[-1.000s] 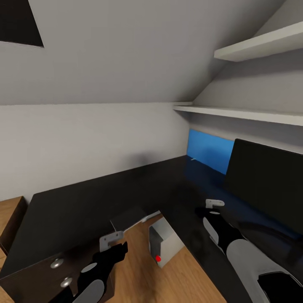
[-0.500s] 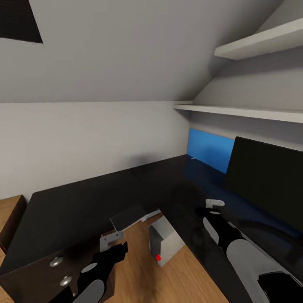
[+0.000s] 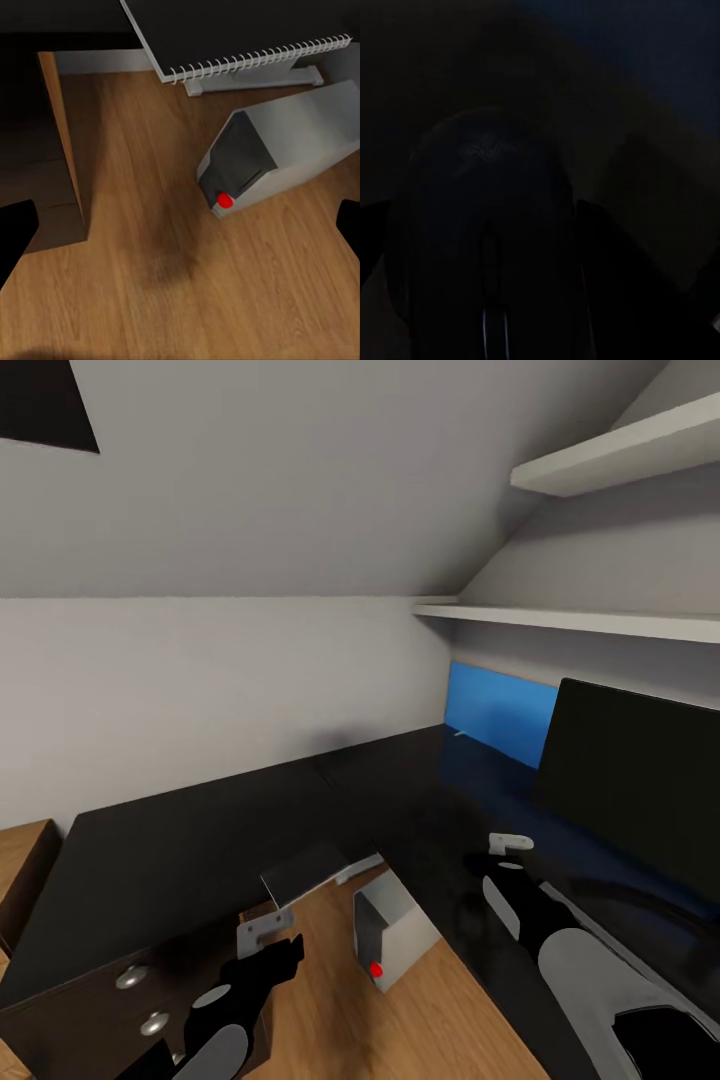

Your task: In the bedroom, organize the workspace by keeping the computer under the desk, ensuring the monitor is on the desk, placing the keyboard on the desk next to the monitor, placing the mouse on the desk next to the keyboard, moving the folder from the swivel chair onto the desk next to the mouse, stacking the notebook on top of the folder with the pen on top of the notebook, and positioning the swivel chair next to the desk.

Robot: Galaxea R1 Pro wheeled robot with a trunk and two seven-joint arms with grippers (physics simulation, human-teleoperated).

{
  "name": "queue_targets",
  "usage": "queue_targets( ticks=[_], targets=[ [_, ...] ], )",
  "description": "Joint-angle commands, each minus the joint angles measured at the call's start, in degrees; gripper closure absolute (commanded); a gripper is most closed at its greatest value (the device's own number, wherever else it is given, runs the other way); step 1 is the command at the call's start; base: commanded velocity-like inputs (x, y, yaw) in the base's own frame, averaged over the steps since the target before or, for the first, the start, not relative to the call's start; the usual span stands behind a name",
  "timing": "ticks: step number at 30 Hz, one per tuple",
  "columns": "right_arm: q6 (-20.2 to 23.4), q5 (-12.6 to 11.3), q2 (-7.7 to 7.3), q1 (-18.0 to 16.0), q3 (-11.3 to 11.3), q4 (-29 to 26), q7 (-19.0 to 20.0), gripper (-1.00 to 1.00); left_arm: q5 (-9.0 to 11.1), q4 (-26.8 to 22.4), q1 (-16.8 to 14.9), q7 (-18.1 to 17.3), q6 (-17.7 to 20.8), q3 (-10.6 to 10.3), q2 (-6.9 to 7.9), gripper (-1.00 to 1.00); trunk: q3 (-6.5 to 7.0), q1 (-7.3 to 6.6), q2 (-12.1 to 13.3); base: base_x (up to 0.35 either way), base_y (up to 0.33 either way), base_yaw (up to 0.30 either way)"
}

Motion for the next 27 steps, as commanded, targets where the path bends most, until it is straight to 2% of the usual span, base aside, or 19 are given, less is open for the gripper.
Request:
queue_targets(
  ticks=[1, 6, 11, 24, 27],
  targets=[
    [0.23, -0.73, -0.07, -0.03, 0.48, -0.11, -0.43, 1.00, 0.18, -0.08, -0.08, 0.32, 0.32, -0.09, 0.04, -1.00, -0.07, 0.00, -0.04, 0.000, 0.000, 0.000],
    [0.30, -0.73, -0.07, -0.03, 0.48, -0.11, -0.44, 1.00, 0.34, -0.07, -0.08, 0.27, 0.32, -0.16, 0.04, -1.00, -0.07, 0.00, -0.04, 0.000, 0.000, 0.000],
    [0.32, -0.64, -0.07, -0.03, 0.48, -0.11, -0.46, 1.00, 0.09, -0.04, -0.08, 0.26, 0.32, -2.90, 0.04, -1.00, -0.07, 0.00, -0.04, -0.044, 0.000, 0.000],
    [0.32, -0.64, -0.02, -0.03, 0.48, -0.11, -0.46, 1.00, 0.18, -0.09, -0.08, 0.26, 0.32, -2.85, 0.04, -1.00, -0.07, 0.00, -0.04, -0.006, 0.000, 0.000],
    [0.39, -0.64, -0.01, -0.03, 0.48, -0.11, -0.46, 1.00, 0.18, -0.08, -0.08, 0.26, 0.32, -2.82, 0.04, -1.00, -0.60, 0.66, -1.24, 0.000, 0.000, 0.000]
  ],
)
